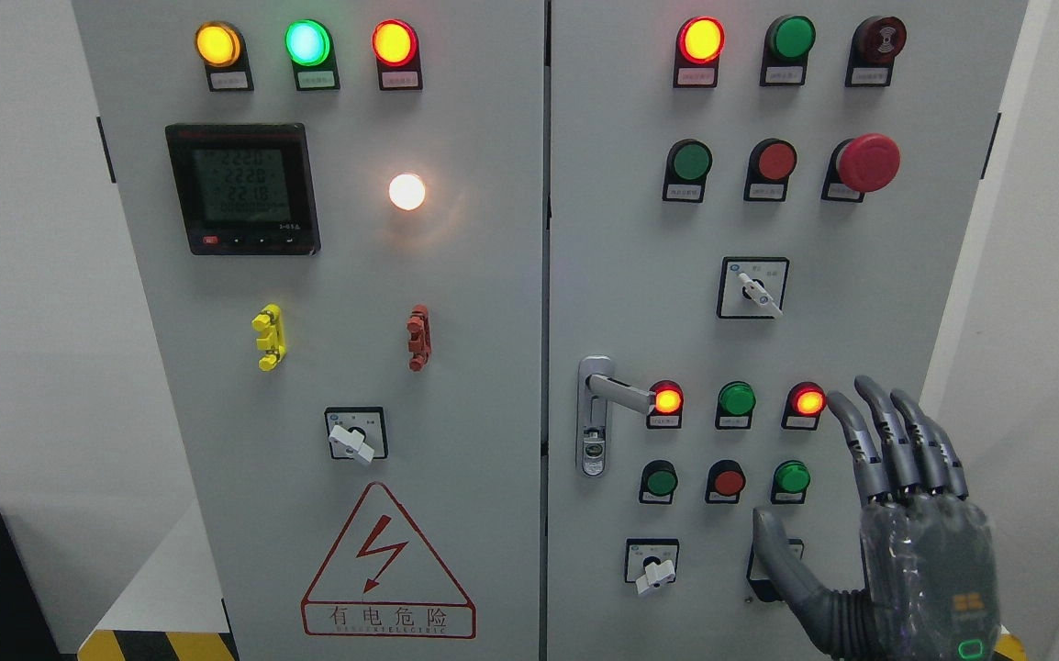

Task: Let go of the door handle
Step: 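Withdraw the open right hand away from the cabinet door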

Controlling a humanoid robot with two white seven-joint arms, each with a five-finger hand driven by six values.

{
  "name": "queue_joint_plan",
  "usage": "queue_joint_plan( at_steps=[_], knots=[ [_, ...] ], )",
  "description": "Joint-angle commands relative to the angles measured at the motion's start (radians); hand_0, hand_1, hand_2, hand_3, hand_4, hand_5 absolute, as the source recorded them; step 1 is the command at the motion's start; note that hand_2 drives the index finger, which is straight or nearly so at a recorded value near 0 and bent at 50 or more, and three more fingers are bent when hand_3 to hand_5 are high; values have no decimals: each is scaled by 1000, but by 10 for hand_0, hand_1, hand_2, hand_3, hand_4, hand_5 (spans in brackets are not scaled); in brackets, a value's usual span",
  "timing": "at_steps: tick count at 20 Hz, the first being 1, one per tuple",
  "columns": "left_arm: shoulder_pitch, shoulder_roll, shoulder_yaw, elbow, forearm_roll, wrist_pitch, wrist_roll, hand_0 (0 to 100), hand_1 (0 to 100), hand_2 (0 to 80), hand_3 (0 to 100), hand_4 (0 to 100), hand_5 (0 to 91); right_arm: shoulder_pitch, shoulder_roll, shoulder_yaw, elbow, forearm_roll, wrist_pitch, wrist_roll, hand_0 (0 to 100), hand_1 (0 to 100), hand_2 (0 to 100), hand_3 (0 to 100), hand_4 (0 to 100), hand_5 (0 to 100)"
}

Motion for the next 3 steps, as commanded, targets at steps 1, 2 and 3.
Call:
queue_joint_plan(
  at_steps=[1, 2, 3],
  knots=[
    [0, 0, -21, -20, 0, 0, 0, 0, 0, 22, 85, 12, 0, 0, 1, 18, -17, -1, 0, 2, 355, 227, 0, 0, 0, 0],
    [0, 0, -21, -20, 0, 0, 0, 0, 0, 23, 85, 12, 0, 0, 1, 18, -17, -1, 0, 2, 359, 226, 0, 0, 0, 0],
    [0, 0, -21, -20, 0, 0, 0, 0, 0, 23, 85, 12, 0, 0, 1, 18, -17, -1, 0, 2, 360, 226, 0, 0, 0, 0]
  ],
)
